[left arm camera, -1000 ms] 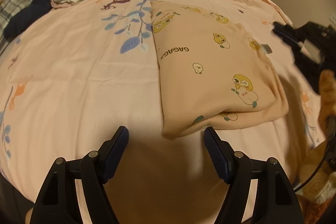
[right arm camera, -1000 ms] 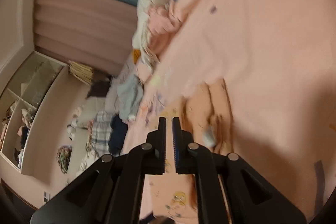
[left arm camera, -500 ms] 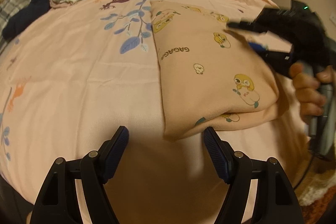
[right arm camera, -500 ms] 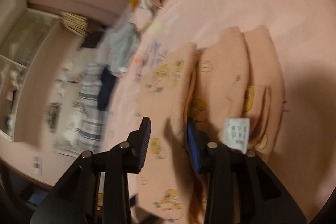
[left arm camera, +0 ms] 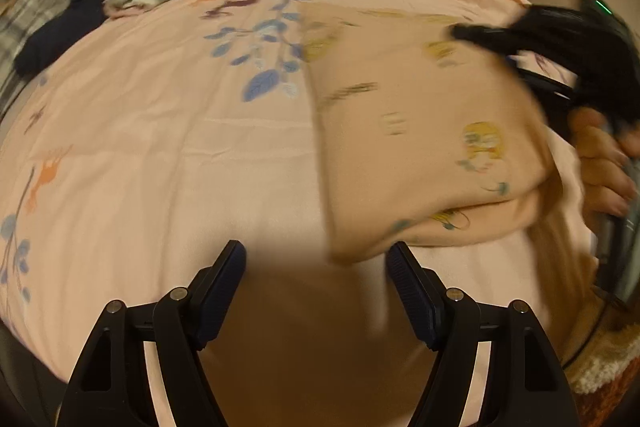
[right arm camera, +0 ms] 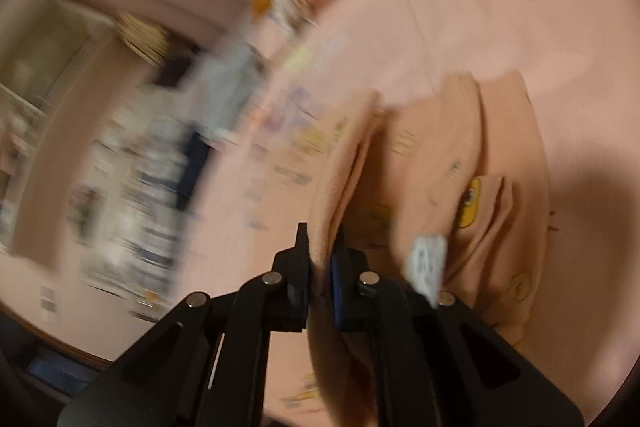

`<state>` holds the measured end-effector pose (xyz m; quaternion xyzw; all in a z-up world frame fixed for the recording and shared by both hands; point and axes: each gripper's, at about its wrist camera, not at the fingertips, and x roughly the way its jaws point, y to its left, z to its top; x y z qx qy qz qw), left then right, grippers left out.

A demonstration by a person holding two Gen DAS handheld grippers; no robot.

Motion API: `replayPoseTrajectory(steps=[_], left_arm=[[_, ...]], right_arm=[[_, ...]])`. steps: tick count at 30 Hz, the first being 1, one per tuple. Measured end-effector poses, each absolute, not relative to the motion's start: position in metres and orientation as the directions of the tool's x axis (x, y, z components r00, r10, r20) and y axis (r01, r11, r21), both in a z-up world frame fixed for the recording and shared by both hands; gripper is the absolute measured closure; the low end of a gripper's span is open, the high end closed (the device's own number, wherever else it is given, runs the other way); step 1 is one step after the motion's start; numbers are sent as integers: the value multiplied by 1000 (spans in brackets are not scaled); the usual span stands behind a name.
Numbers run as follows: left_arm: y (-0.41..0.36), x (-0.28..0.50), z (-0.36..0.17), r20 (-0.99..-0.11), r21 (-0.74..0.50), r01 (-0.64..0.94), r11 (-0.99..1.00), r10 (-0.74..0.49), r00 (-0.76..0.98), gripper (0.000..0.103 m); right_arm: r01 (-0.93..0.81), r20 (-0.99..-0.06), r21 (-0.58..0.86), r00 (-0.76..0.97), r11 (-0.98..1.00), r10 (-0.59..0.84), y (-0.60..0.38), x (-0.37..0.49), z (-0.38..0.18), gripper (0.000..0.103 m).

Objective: Fold small clothes

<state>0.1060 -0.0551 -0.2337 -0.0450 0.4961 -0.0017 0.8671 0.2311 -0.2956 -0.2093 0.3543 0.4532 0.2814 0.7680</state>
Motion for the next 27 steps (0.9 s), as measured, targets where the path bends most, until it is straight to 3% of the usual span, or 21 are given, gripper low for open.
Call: replayPoseTrajectory(steps=[6,10,12,14,17,19,22,25,27], left_arm=[[-50,107,-237,-864,-82,-106,991,-17,503,29],[-64,108,-238,-856,25,-76,997,61,514,29],[-64,107,-235,-864,45,-72,996,75,499,29],[-55,105,-226,-874,4,-74,997,39,484,29],[-34,88,-196,-819,-160,-95,982,-78,568,30],[-30,80,-176,-755,-213,-89,973,-107,647,30],[-51,98,-168,-669,-227,12,974,-165,724,30],[-77,131,-203,-780,-228,88,970,-235,580,42],[-80,139,-240,-846,-253,60,966,-251,470,42]], right_arm=[[-88,-375,857,570,508,731,-347,202,-193,94],[122,-609,748,516,653,602,-364,194,-225,90],[159,-622,746,514,647,590,-370,190,-239,85],[166,-648,711,530,683,547,-374,184,-225,73],[147,-715,527,609,837,343,-367,167,-176,73],[60,-663,501,667,864,338,-359,156,-148,73],[-73,-569,629,636,774,522,-340,159,-144,71],[-83,-572,699,532,710,625,-319,175,-171,73],[22,-744,580,420,814,519,-308,182,-202,85]])
